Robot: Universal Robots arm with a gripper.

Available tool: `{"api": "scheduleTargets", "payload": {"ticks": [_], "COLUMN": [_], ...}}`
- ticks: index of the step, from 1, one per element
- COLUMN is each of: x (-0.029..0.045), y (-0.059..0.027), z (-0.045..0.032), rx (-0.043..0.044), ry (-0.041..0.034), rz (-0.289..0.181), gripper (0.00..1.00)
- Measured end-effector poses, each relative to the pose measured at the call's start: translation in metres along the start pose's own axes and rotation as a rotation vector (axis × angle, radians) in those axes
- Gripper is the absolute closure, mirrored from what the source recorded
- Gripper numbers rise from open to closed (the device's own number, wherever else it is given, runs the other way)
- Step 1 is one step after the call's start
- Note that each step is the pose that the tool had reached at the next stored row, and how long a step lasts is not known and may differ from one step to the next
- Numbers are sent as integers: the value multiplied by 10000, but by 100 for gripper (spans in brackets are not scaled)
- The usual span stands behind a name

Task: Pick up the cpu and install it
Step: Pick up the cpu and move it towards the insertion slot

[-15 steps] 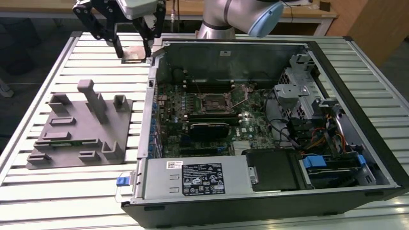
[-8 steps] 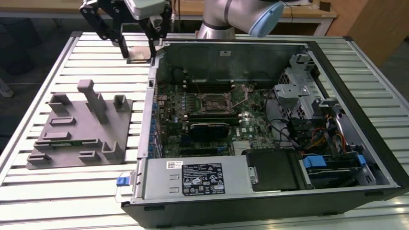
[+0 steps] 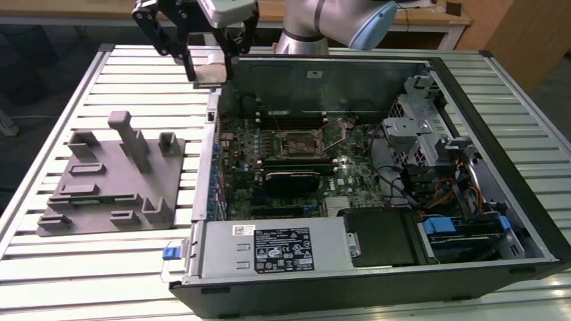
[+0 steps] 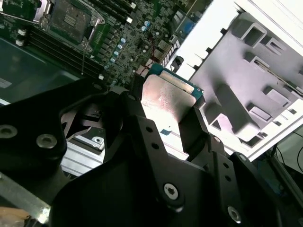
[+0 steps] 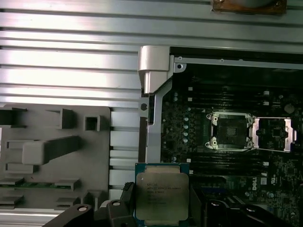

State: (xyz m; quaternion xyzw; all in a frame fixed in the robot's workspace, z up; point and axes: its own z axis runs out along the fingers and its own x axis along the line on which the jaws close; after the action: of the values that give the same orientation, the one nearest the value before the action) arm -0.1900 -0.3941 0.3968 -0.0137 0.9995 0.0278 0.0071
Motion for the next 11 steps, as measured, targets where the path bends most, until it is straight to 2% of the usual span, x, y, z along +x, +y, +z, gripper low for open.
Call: {"api": "scheduleTargets", "payload": {"ticks": [11], "x": [-165], "y": [6], "z": [6], "rx": [-2], "ry": [0], "rz": [1], "gripper": [45]}}
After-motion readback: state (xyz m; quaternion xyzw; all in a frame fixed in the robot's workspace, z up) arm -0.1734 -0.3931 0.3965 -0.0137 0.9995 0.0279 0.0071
